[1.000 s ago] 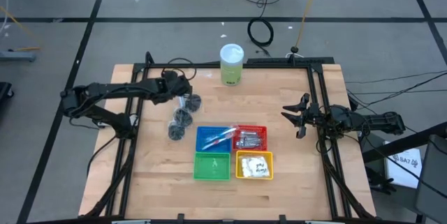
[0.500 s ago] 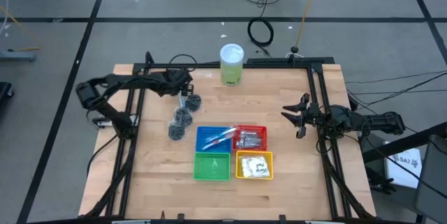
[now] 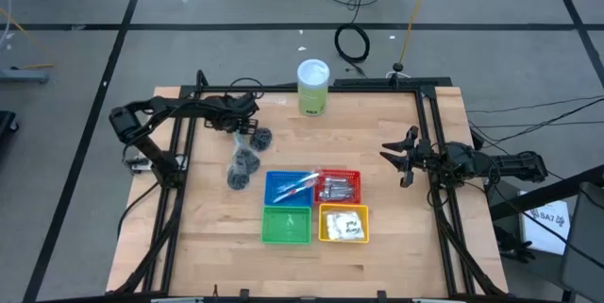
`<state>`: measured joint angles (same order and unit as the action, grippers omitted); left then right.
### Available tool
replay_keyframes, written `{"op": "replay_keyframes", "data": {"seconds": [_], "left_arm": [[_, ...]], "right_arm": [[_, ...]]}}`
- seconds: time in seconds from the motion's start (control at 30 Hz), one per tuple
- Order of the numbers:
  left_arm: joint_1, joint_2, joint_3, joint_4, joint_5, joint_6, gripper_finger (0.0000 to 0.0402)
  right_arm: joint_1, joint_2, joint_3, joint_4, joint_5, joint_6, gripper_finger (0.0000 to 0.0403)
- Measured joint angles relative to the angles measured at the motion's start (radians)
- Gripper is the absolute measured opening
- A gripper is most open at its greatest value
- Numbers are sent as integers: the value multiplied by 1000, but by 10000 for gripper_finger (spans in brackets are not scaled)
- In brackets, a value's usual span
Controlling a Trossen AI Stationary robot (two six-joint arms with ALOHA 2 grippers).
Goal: Pick & Place Travel size toiletries
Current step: Put the blue toothbrush into the blue basket
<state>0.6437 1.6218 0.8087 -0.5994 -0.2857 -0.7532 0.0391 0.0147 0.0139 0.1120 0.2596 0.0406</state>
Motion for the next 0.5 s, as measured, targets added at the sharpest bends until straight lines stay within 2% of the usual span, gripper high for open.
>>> {"op": "replay_keyframes", "data": {"seconds": [0.27, 0.5], "left_arm": [[4, -70, -1, -83, -36, -7, 250], [4, -79, -1, -151, -61, -54, 250]], "right_arm": [[0, 0, 0, 0, 0, 0, 110], [0, 0, 0, 0, 0, 0, 110]]}}
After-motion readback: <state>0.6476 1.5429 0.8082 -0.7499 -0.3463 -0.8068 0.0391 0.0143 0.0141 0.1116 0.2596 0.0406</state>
